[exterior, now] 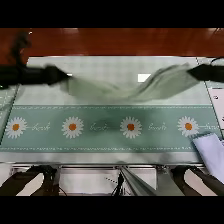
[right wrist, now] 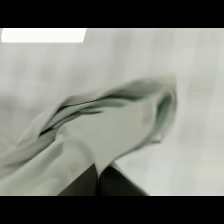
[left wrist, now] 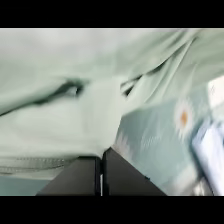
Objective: Fold the shirts.
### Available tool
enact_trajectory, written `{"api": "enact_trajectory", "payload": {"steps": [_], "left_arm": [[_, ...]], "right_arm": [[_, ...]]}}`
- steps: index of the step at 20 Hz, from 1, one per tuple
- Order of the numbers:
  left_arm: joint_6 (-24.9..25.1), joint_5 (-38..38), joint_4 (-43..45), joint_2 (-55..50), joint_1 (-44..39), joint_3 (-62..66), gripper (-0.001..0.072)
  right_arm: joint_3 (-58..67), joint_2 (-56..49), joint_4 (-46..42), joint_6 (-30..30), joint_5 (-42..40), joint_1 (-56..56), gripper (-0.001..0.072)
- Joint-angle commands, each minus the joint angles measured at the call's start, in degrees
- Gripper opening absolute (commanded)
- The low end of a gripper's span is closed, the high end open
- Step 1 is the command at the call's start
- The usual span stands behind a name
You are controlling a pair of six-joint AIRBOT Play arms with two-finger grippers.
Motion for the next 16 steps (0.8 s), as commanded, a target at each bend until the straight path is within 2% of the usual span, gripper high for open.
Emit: {"api": "enact_trajectory", "payload": {"steps": [1,4,6,9,12,14,16], "left_arm": [[0.0,7.1,0.0,6.1,1.8,23.0,0.0021],[0.0,12.7,1.5,8.0,4.0,39.4,0.0020],[-0.6,10.9,3.6,8.6,4.3,46.8,0.0019],[-5.4,3.9,11.4,11.4,4.3,50.3,0.0019],[-10.8,-10.1,23.8,15.4,4.3,50.3,0.0019],[-13.0,-20.6,30.6,17.4,4.3,50.3,0.0019],[-13.2,-29.5,35.0,18.4,4.3,50.3,0.0019]], "right_arm": [[8.0,10.6,3.9,0.6,-5.2,0.0,0.0018],[15.3,17.3,3.3,3.4,-13.1,0.0,0.0017],[19.7,19.9,0.6,7.2,-14.4,0.0,0.0017],[24.0,22.9,-6.9,16.8,-11.7,0.0,0.0017],[25.4,26.4,-15.0,24.5,-1.7,0.0,0.0017],[25.4,28.2,-19.1,29.0,10.6,0.0,0.0017],[25.4,28.5,-20.6,29.5,25.9,0.0,0.0018]]}}
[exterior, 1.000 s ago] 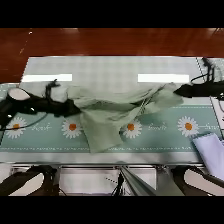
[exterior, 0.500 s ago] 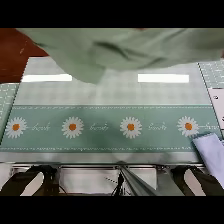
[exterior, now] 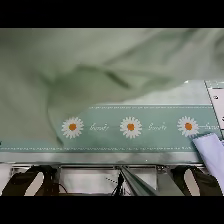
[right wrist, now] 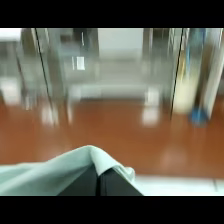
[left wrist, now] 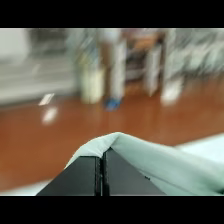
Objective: Fold the shirts.
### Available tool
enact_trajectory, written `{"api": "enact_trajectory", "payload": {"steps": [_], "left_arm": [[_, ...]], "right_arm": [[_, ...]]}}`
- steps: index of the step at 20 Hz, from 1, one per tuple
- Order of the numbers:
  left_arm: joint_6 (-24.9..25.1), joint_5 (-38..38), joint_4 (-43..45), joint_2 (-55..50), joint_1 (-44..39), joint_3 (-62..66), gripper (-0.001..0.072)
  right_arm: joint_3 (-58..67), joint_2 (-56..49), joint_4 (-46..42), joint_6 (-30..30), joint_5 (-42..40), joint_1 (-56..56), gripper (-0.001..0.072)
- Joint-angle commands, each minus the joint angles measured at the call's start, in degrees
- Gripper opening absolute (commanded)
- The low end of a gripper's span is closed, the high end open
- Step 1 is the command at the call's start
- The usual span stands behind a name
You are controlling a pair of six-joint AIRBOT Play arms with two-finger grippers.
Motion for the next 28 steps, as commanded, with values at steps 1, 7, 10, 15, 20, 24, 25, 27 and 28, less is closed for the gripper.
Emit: {"api": "enact_trajectory", "payload": {"steps": [1,7,10,15,20,24,25,27,28], "left_arm": [[-3.3,-18.8,11.4,2.1,0.1,0.3,0.0019],[-2.4,-24.6,11.2,0.5,0.1,-16.6,0.0018],[0.5,-14.7,10.5,-2.8,0.0,-29.0,0.0020],[2.0,0.8,10.2,-19.7,0.0,-35.6,0.0020],[2.7,14.9,4.1,-37.3,-0.1,-35.6,0.0021],[2.7,23.3,-7.0,-46.8,-0.2,-35.6,0.0021],[2.7,22.9,-7.4,-49.0,-0.4,-35.6,0.0021],[2.7,19.1,-7.3,-52.8,-0.9,-35.6,0.0021],[2.6,16.2,-7.3,-54.4,-1.0,-35.6,0.0021]], "right_arm": [[0.7,0.9,-6.2,5.0,26.8,0.0,0.0017],[-10.4,-6.1,-9.3,8.2,38.8,4.7,0.0017],[-21.4,-14.4,-14.3,7.9,33.0,10.3,0.0017],[-22.7,-34.1,-14.6,10.9,8.3,14.9,0.0017],[-22.7,-47.2,-14.2,17.3,-12.2,14.8,0.0017],[-22.7,-52.6,-11.0,17.6,-24.9,14.8,0.0018],[-22.7,-53.6,-10.7,17.6,-25.6,14.8,0.0018],[-22.7,-55.6,-11.0,17.5,-23.5,14.8,0.0018],[-22.7,-56.3,-11.1,17.3,-22.4,14.7,0.0019]]}}
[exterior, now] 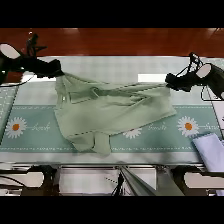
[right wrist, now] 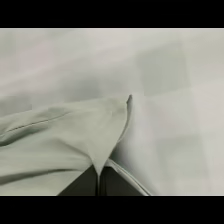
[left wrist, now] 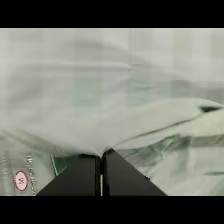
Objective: Fold the shirts.
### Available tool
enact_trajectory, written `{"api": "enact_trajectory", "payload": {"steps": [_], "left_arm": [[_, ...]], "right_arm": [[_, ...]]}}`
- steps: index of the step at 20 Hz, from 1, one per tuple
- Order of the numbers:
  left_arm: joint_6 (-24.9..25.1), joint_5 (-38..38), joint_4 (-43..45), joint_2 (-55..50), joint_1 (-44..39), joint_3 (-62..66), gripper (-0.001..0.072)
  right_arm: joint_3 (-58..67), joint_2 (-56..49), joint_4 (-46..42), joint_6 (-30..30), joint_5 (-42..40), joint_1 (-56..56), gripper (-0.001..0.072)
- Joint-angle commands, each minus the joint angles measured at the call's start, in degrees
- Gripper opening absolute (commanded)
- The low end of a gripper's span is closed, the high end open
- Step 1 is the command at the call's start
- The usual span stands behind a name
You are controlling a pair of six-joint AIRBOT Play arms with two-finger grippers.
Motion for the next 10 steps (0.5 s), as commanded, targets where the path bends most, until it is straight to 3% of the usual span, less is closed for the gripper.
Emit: {"api": "enact_trajectory", "payload": {"steps": [1,2,4,5,6,7,9,10], "left_arm": [[0.0,-5.2,-2.7,-6.6,-0.5,0.0,0.0022],[0.1,-7.3,-2.6,-6.8,-0.4,0.0,0.0028],[1.1,-13.1,-2.6,-5.9,1.1,1.7,0.0108],[1.4,-17.4,-2.6,-5.3,2.4,3.4,0.0209],[1.3,-23.4,-2.6,-4.5,4.3,5.5,0.0414],[1.3,-29.7,-2.5,-3.4,6.3,6.9,0.0472],[1.3,-36.5,-1.7,0.7,9.8,5.4,0.0472],[1.3,-36.3,-0.3,4.3,11.2,2.1,0.0472]], "right_arm": [[0.0,-3.2,0.6,0.2,-1.2,0.0,0.0019],[0.1,-2.9,0.7,0.2,-0.7,0.0,0.0043],[2.2,-0.8,0.5,-3.7,3.1,-0.8,0.0236],[4.0,0.7,0.2,-7.5,6.7,-1.6,0.0303],[6.2,2.5,-0.7,-12.1,11.8,-2.9,0.0368],[8.2,4.3,-3.0,-15.4,16.7,-4.2,0.0381],[10.0,8.6,-12.4,-17.5,24.4,-6.8,0.0404],[9.5,10.8,-15.0,-15.8,25.7,-9.0,0.0460]]}}
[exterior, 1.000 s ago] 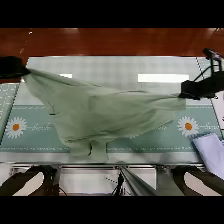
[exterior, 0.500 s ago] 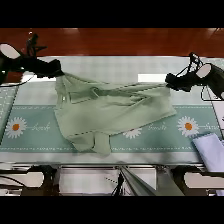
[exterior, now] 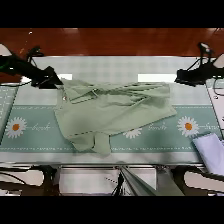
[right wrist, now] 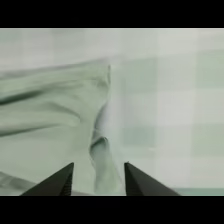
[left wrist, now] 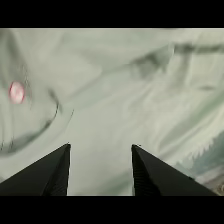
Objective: Fold the shirts.
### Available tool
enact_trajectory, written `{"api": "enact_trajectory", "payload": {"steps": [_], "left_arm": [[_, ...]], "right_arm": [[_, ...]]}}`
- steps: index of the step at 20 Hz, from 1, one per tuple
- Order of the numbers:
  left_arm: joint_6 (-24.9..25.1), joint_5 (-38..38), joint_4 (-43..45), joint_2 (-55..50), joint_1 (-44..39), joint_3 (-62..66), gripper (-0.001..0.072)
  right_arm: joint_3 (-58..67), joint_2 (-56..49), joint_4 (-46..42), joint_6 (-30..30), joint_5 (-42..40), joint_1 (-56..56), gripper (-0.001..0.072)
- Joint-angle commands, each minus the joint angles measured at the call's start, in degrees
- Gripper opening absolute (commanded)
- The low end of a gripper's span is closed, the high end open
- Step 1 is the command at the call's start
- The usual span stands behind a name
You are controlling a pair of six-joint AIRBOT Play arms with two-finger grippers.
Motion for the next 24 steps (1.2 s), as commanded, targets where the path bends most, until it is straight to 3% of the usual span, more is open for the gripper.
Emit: {"api": "enact_trajectory", "payload": {"steps": [1,3,5,6,10,19,24], "left_arm": [[0.2,-8.5,3.3,9.0,5.0,-6.9,0.0472],[1.6,-4.0,5.9,18.3,6.6,-21.8,0.0478],[3.0,-0.8,5.9,26.0,8.3,-37.0,0.0600],[3.3,0.3,5.8,28.9,9.0,-43.5,0.0625],[4.7,2.7,5.8,34.6,9.4,-61.0,0.0625],[4.5,22.1,-6.8,32.2,7.0,-61.6,0.0621],[4.9,26.4,-10.3,21.3,-1.2,-61.6,0.0611]], "right_arm": [[1.1,6.5,-8.4,-2.3,10.5,-6.2,0.0554],[-1.6,7.8,-3.2,-2.6,12.1,-11.3,0.0598],[-5.7,7.7,0.9,-3.9,12.5,-15.0,0.0597],[-8.1,7.7,2.3,-4.9,12.4,-16.0,0.0597],[-15.3,7.7,9.8,-10.1,12.5,-16.6,0.0597],[-17.1,7.7,11.0,-11.6,12.0,-16.6,0.0597],[-17.1,7.7,11.0,-11.6,11.6,-16.6,0.0597]]}}
